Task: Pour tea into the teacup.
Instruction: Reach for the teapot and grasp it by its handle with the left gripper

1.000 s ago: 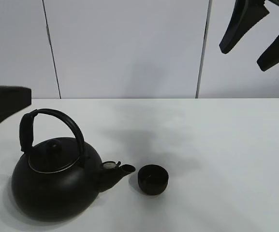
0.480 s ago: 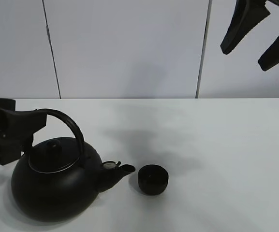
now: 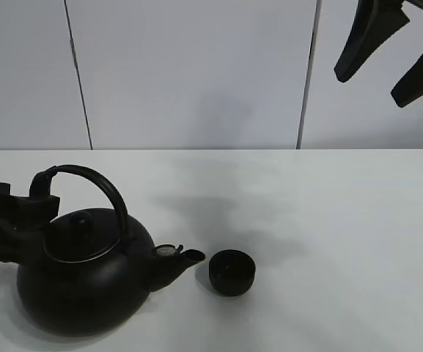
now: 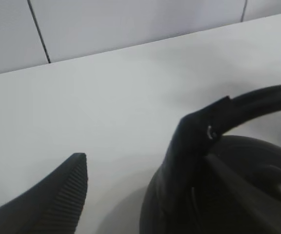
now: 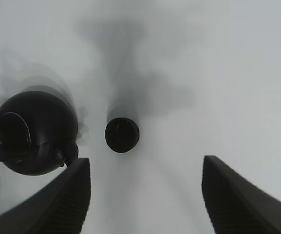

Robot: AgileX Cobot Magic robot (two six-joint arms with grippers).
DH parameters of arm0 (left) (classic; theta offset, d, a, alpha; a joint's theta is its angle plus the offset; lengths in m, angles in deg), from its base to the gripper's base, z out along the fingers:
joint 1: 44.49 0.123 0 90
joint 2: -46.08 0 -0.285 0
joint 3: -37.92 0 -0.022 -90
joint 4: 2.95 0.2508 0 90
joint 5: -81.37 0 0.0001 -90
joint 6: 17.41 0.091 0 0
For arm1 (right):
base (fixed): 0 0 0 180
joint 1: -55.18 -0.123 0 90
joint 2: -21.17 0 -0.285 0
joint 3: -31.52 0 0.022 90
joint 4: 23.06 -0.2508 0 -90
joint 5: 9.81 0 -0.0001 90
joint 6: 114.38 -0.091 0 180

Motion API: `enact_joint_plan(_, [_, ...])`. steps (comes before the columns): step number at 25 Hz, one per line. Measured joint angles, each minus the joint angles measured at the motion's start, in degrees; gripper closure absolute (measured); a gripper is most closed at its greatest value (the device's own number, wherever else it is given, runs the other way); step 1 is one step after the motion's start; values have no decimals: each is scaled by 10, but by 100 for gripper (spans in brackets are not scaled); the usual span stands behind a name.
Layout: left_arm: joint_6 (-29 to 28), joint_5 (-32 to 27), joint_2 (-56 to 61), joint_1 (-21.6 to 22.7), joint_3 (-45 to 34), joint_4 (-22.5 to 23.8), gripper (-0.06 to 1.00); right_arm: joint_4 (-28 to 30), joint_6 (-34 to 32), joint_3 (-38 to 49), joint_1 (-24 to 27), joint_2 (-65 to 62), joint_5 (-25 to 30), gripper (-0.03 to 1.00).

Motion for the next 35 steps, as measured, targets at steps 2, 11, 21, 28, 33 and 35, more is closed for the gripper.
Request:
enact_joint_plan(2, [0,1,0,0,2,-14,49,0,0,0,0,0,-2,51])
enact_joint_plan(11, [-26,3,0,0,12,-1,49,0,0,0,0,0,-13,51])
enact_joint_plan(21, [-41,6,0,0,16,29,54,0,0,0,0,0,-13,51])
enact_joint_plan(28, [-32,6,-1,0,16,41,79,0,0,0,0,0,-13,51])
enact_joint_plan(33, [-32,6,-1,0,17,41,79,0,0,0,0,0,-13,51])
enact_joint_plan(35, [-31,3,-1,0,21,44,79,0,0,0,0,0,-13,51])
